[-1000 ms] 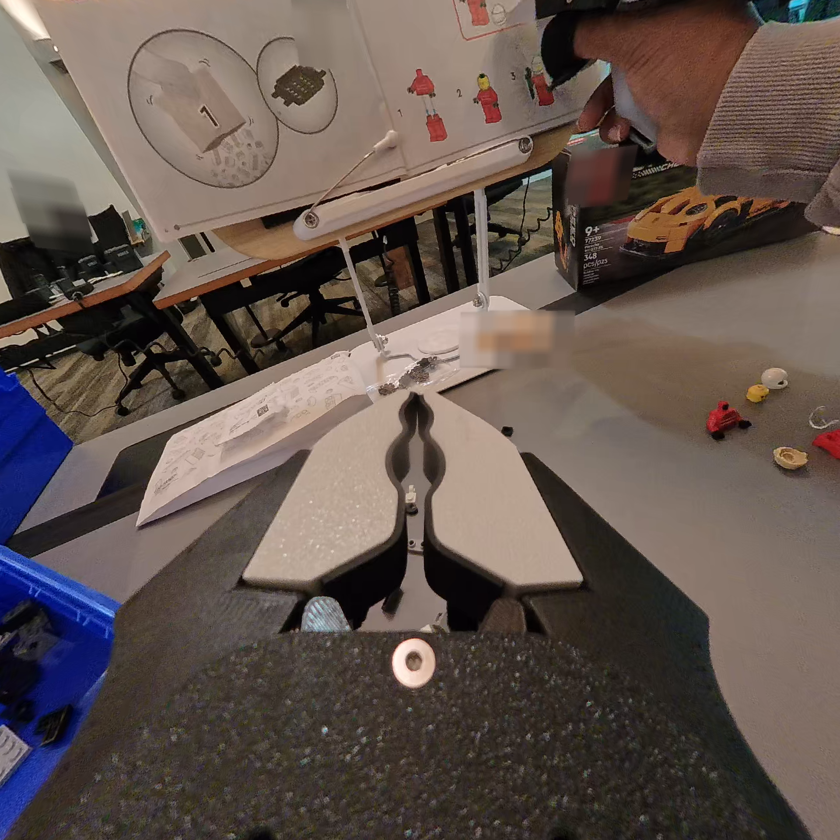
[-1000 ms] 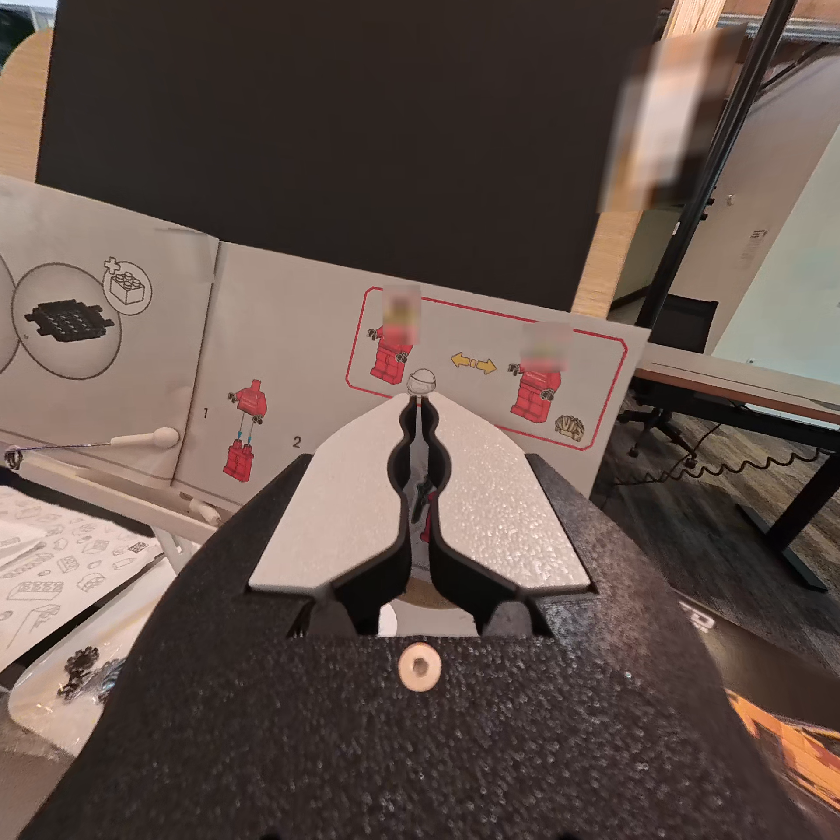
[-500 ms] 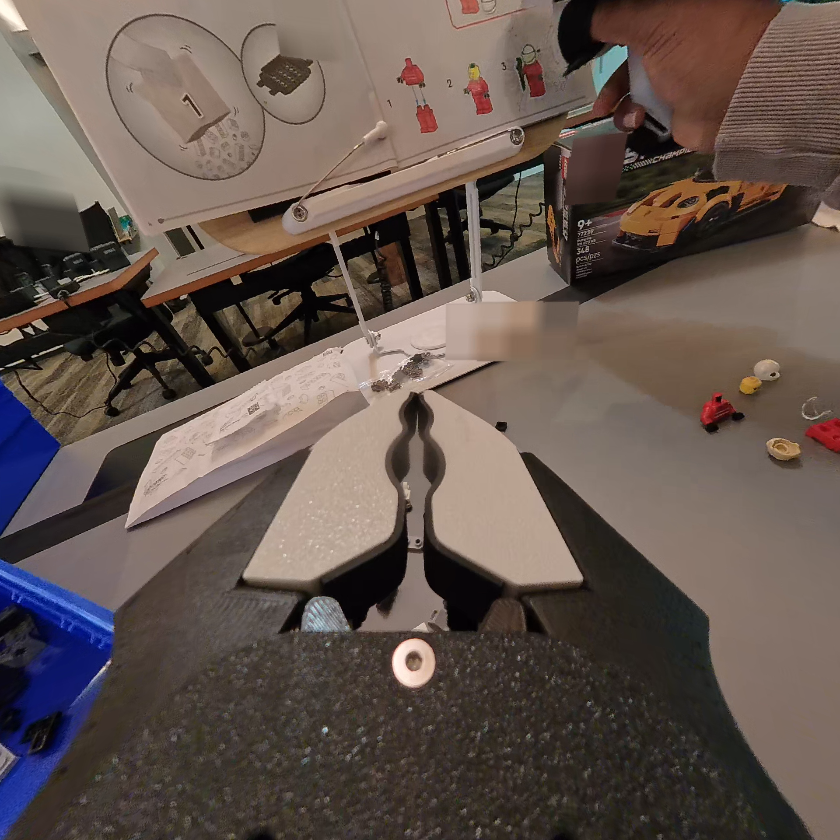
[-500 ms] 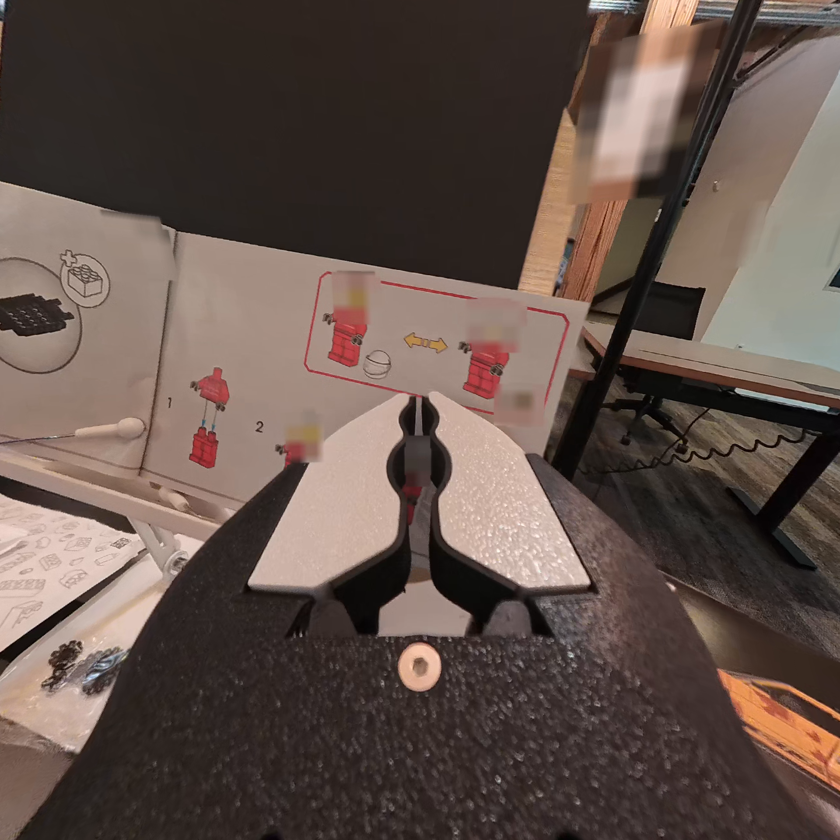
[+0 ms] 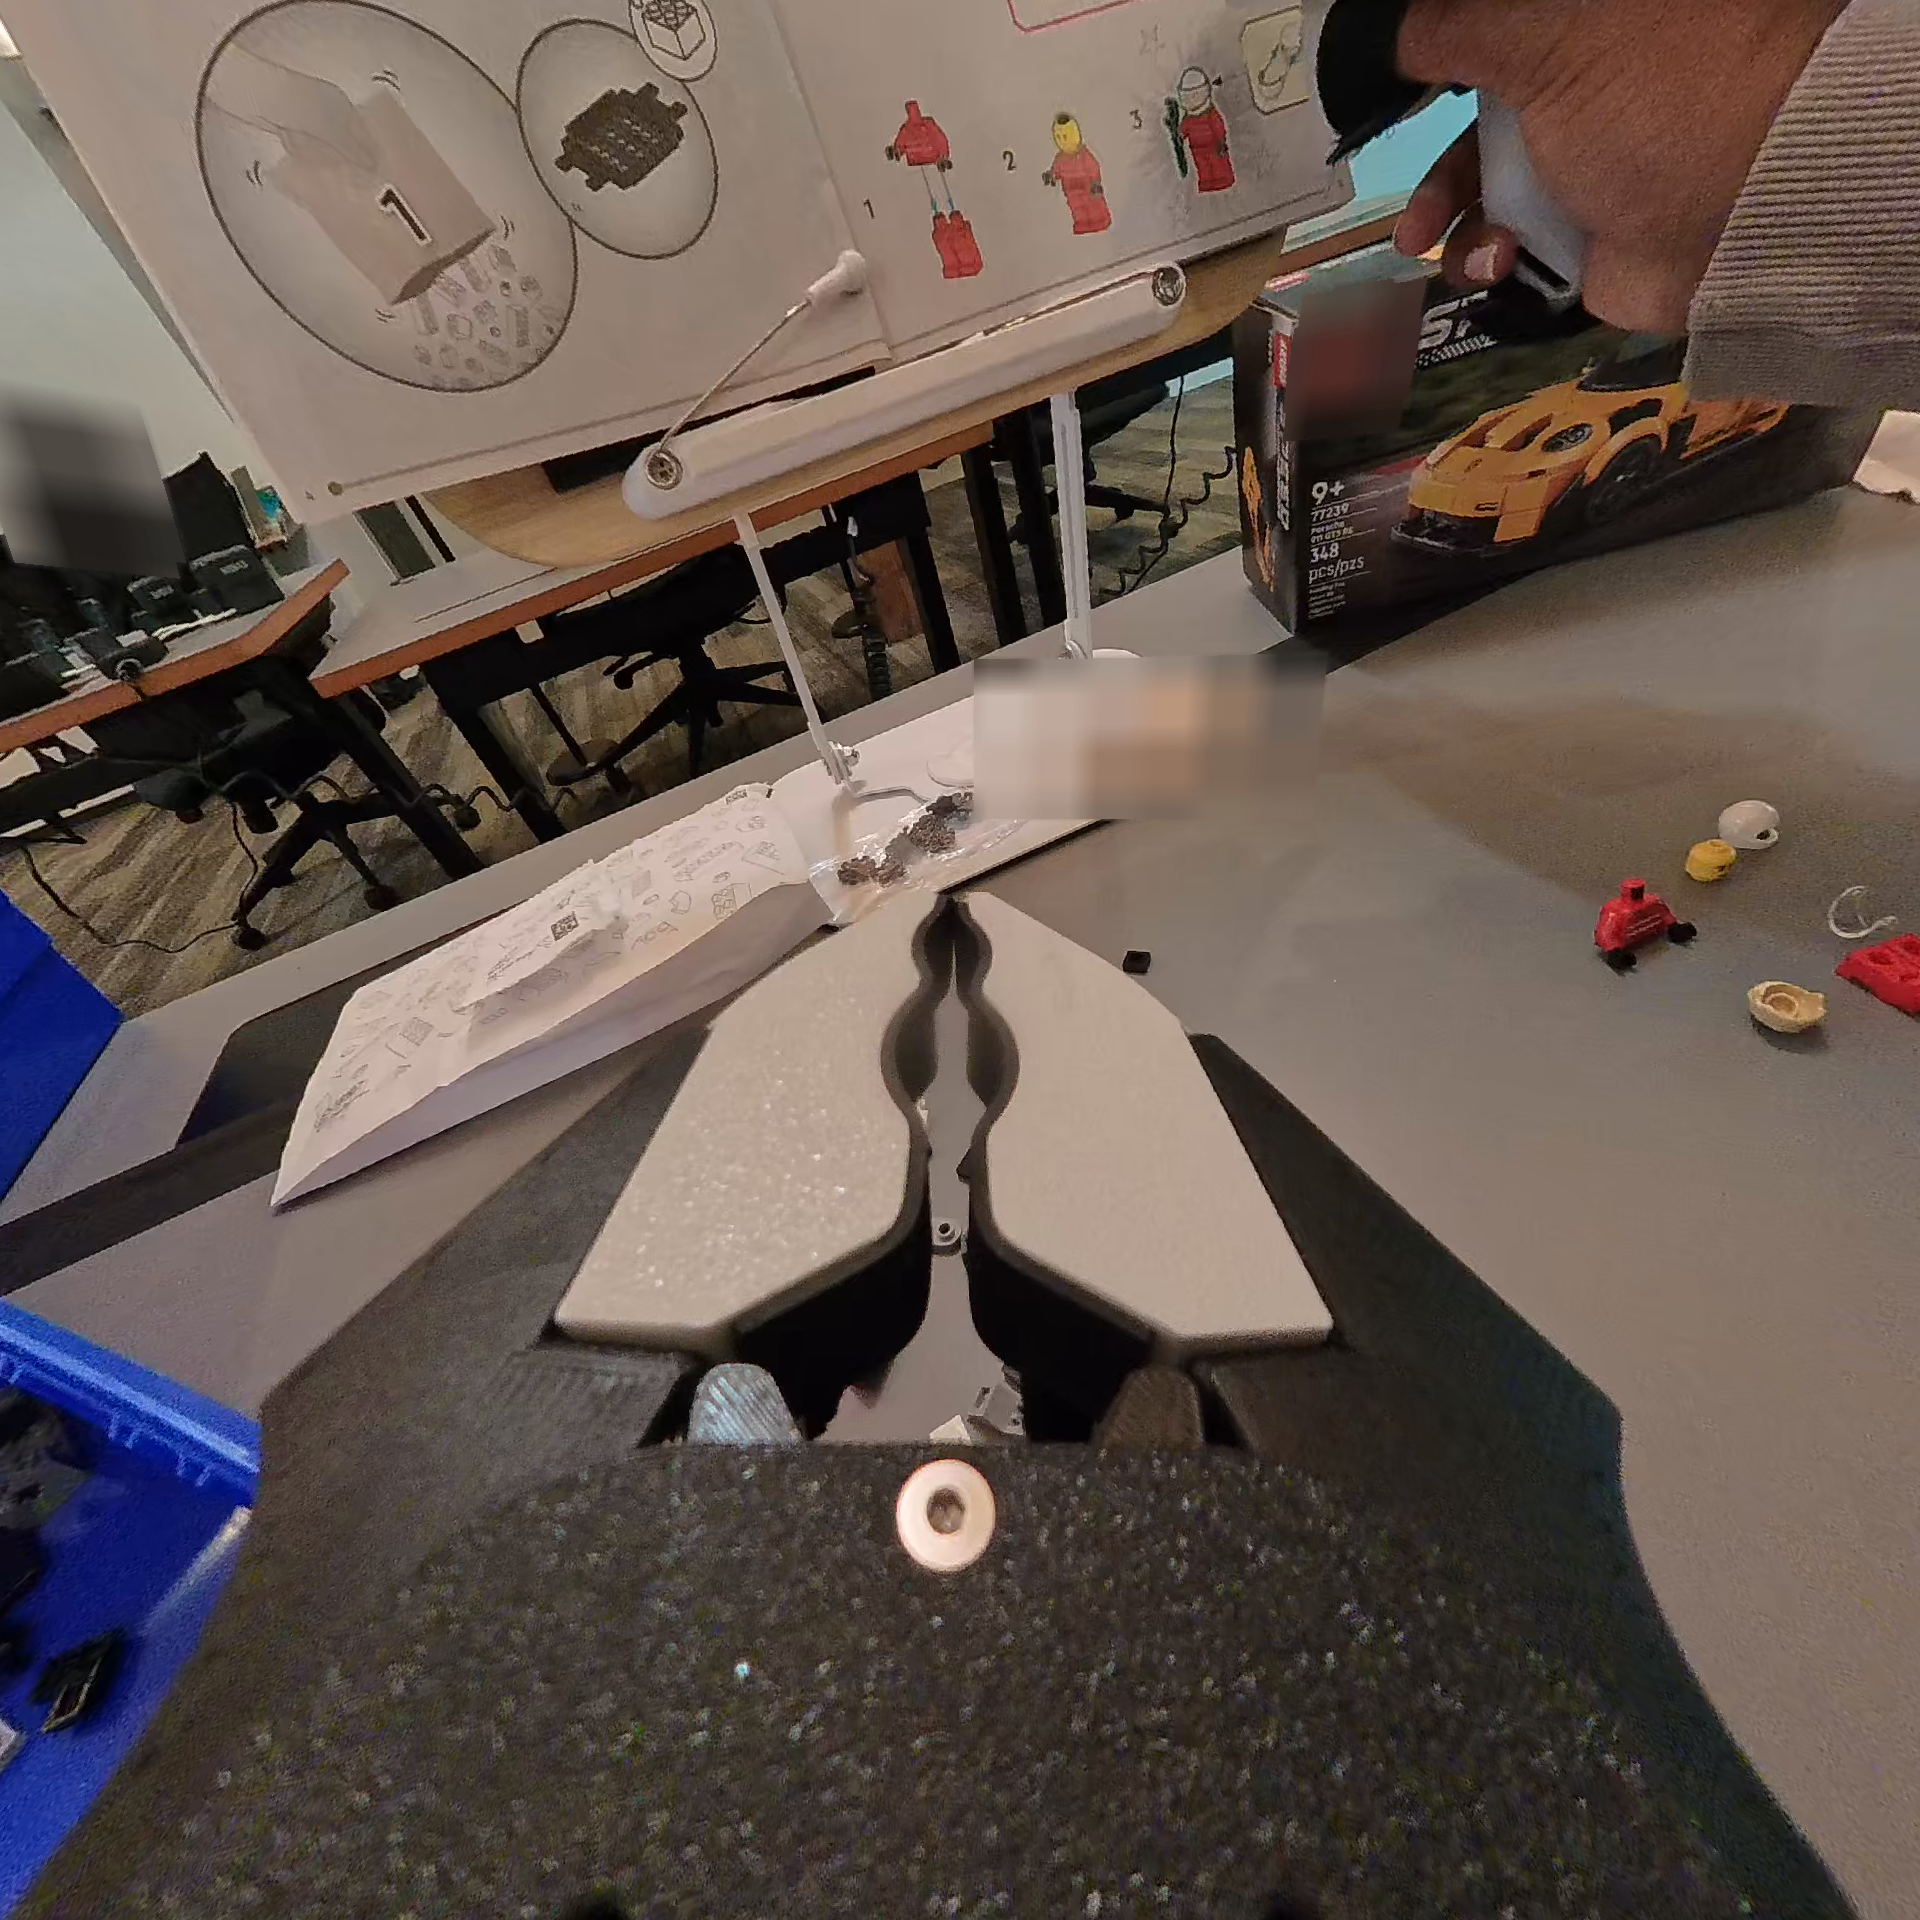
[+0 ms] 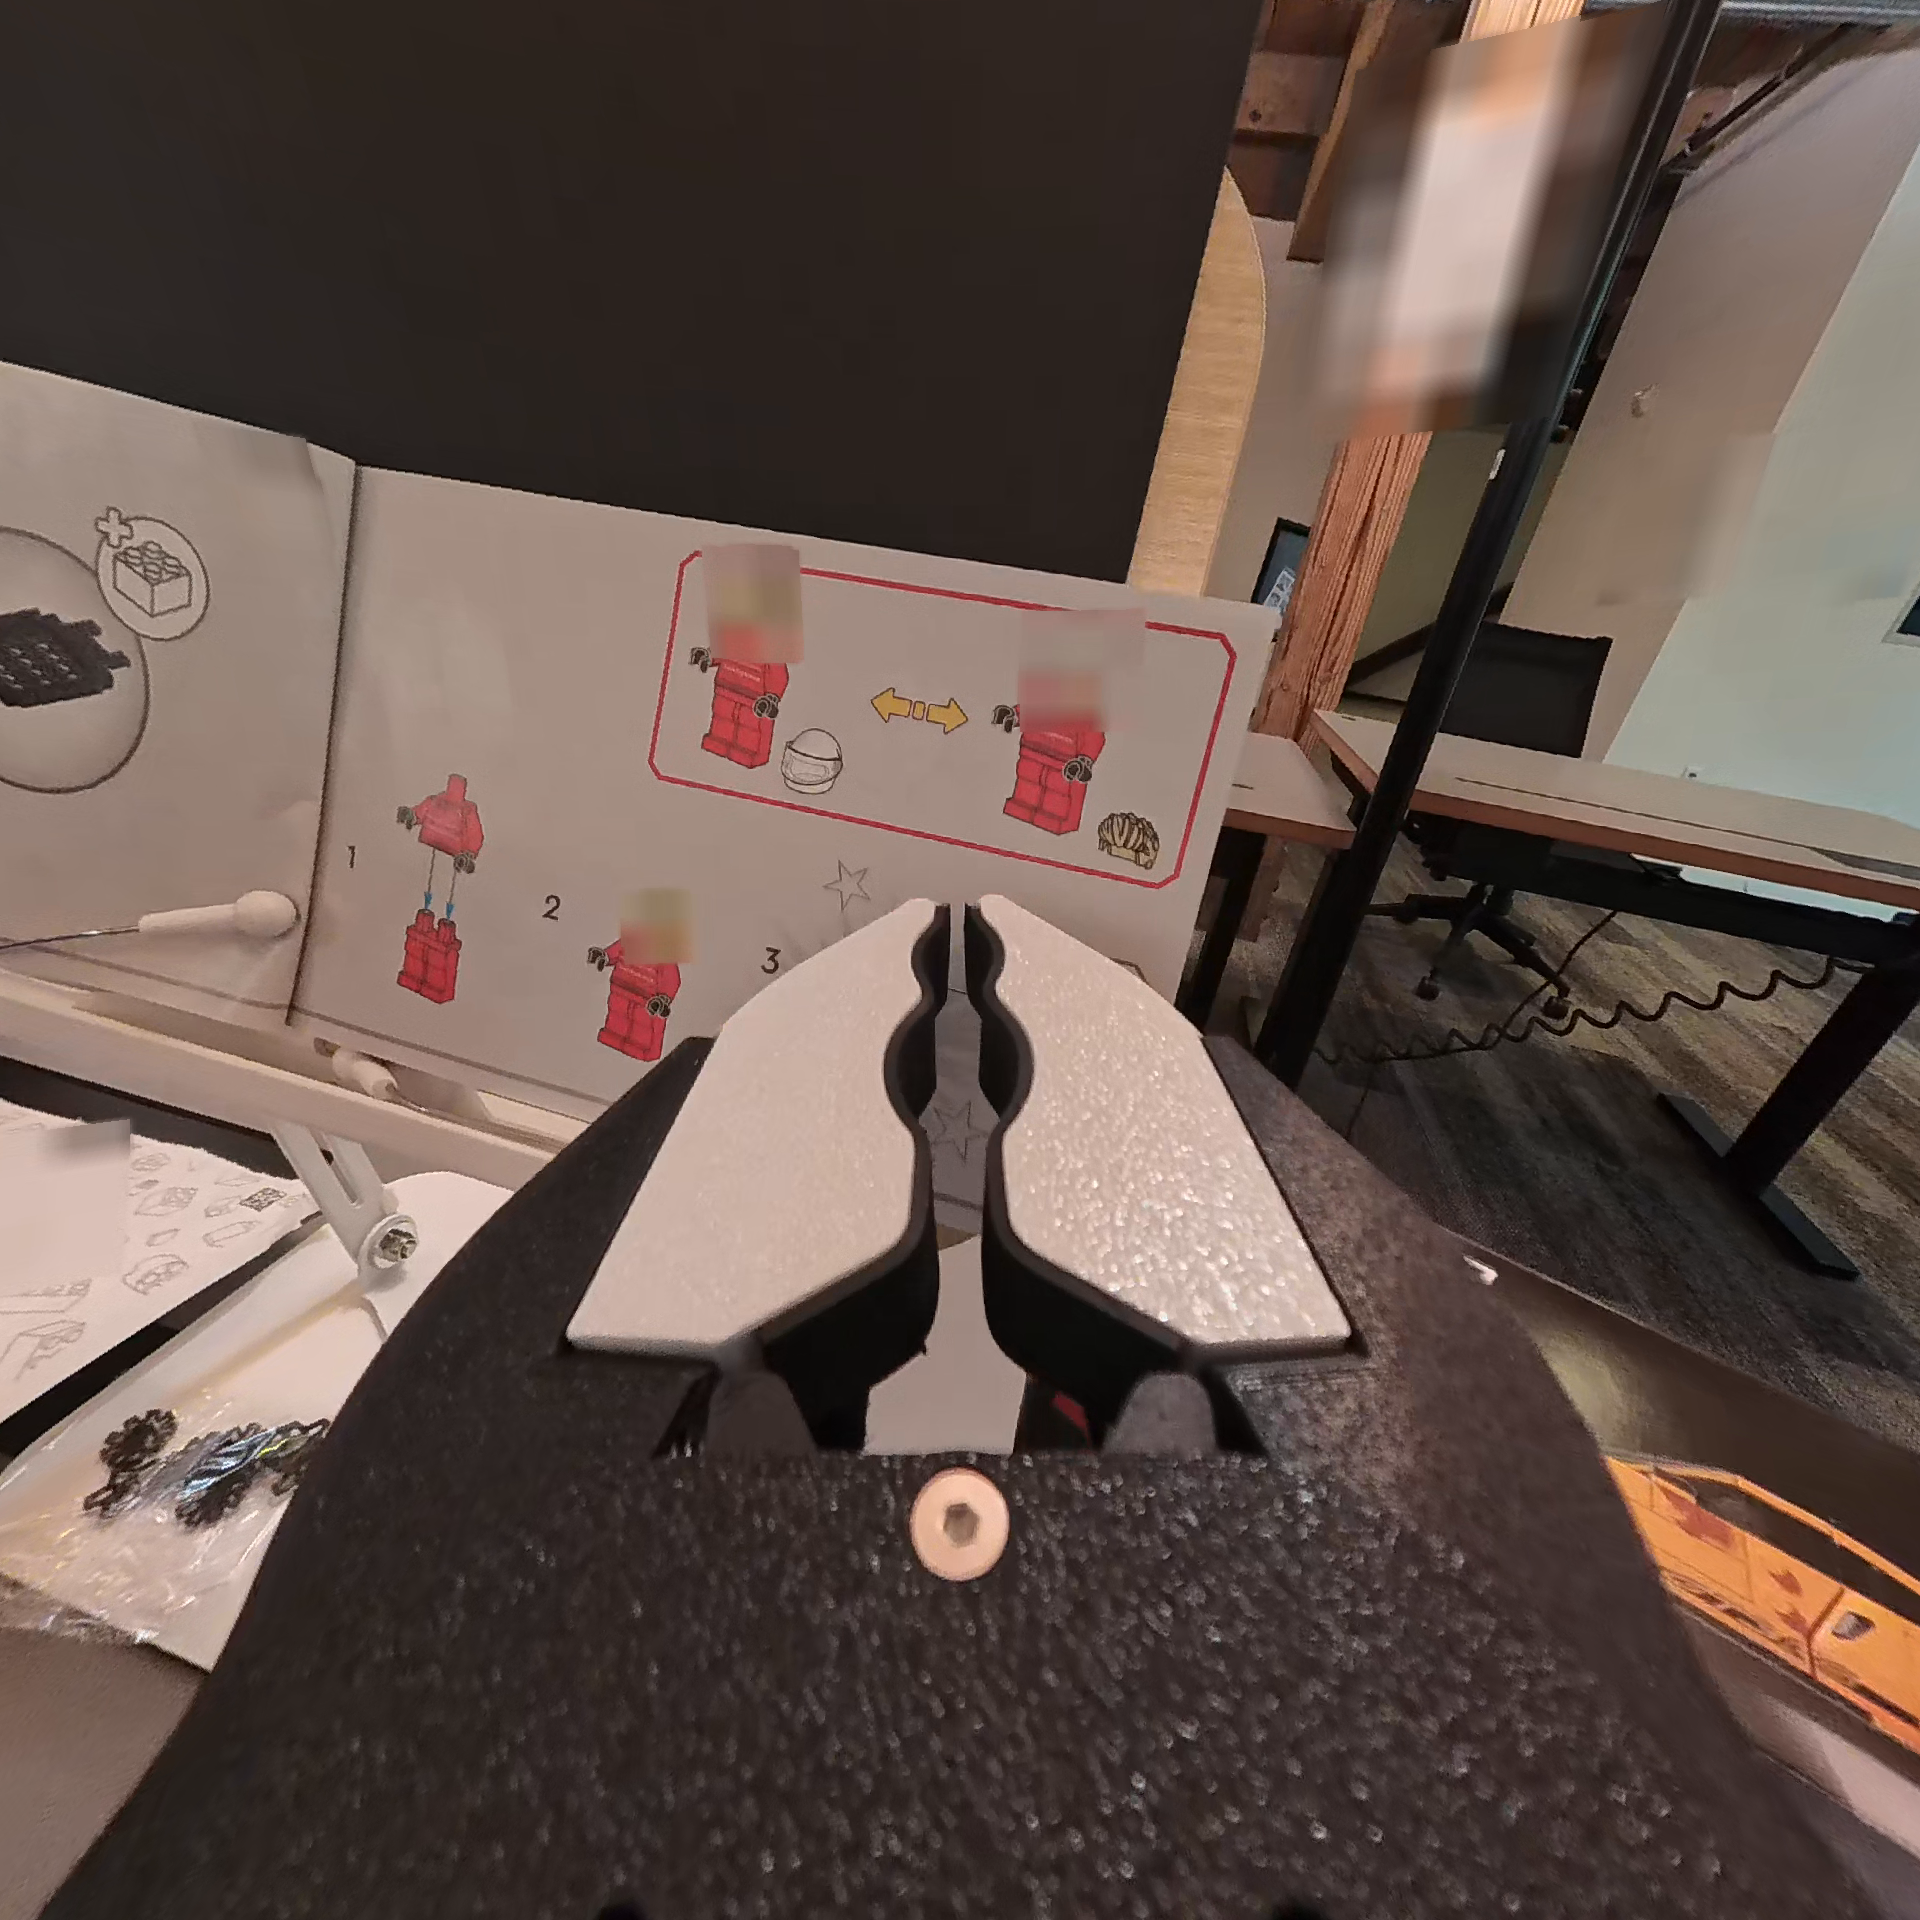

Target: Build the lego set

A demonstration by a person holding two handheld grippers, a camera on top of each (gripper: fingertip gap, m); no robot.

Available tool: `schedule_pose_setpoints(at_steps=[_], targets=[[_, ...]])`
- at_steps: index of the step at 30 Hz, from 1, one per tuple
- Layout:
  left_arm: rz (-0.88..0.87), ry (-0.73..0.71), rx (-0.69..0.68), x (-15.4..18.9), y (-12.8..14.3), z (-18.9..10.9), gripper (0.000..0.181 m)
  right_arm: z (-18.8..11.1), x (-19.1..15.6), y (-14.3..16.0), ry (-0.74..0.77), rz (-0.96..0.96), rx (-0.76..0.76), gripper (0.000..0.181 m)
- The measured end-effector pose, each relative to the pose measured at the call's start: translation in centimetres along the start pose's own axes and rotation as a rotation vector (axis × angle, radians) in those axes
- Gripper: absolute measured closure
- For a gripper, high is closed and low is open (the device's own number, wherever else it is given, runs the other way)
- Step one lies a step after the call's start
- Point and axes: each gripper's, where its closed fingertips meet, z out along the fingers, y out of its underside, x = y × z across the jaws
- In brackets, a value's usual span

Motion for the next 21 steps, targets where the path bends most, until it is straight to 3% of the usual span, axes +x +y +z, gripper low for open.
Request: schedule_pose_setpoints(at_steps=[11, 21], targets=[[0.002, 0.006, -0.002, 0.1, 0.1, 0.1, 0.181, 0.0, -0.2, 0.1, -0.001, -0.012, 0.001, 0.178], [-0.002, 0.012, 0.005, 0.2, 0.0, 0.1, 0.181, -0.9, 3.0, -0.3, 0.046, 0.002, 0.009, 0.178]])
